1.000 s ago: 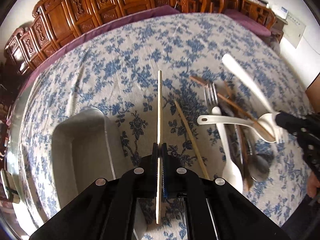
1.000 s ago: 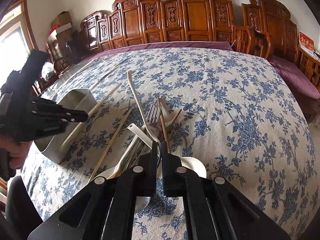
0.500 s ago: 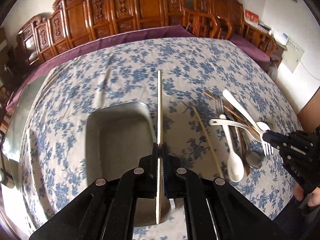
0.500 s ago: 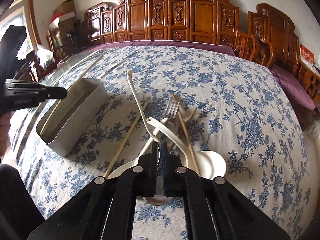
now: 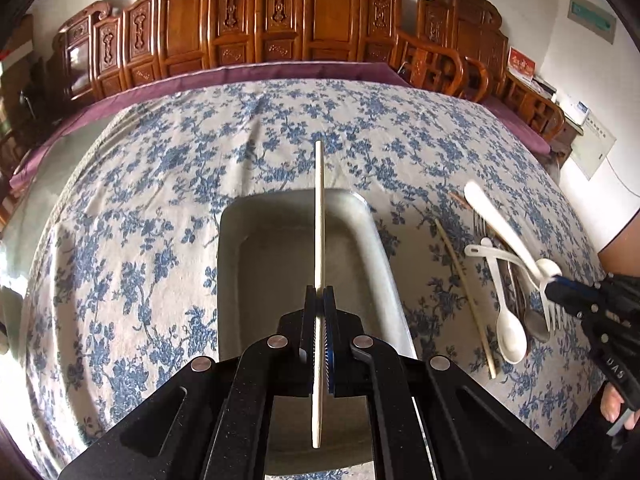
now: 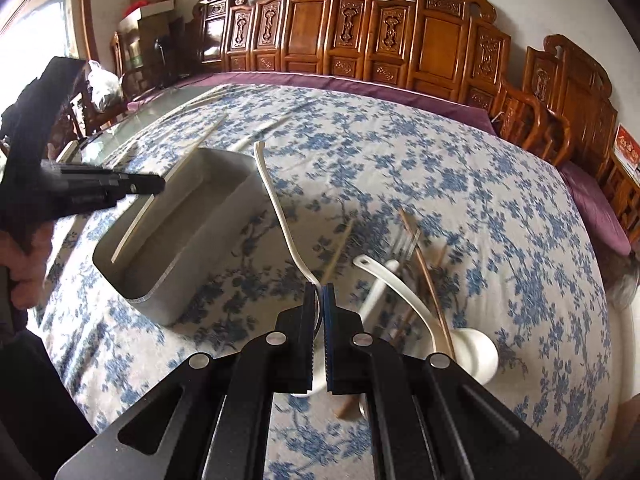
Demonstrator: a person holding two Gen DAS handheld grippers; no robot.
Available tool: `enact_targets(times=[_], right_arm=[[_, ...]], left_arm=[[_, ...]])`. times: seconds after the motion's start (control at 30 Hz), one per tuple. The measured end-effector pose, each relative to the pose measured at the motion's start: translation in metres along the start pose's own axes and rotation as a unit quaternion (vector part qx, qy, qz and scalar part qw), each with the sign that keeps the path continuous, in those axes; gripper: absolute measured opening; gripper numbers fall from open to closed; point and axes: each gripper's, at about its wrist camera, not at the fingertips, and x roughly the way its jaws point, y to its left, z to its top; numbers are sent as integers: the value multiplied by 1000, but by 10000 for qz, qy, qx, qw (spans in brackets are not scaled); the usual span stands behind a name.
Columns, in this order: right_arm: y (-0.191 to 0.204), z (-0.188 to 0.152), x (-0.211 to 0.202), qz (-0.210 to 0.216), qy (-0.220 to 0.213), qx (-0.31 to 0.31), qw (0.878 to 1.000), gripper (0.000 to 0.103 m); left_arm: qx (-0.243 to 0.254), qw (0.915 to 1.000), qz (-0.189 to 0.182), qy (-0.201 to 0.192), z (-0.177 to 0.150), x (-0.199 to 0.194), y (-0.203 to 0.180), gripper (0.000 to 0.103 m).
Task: Organize utensils
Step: 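Carry both held utensils over the metal tray and open both tools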
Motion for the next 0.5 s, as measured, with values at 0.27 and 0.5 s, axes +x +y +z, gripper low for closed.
enact_targets(times=[0.27,0.5], right_arm=[[22,8,7,62,46,-49,10000,5],[30,18,10,22,52,-12,10000,5]], left_arm=[[58,9992,-179,358,-8,24,4,3],[109,9977,-284,598,-15,36,0,3]])
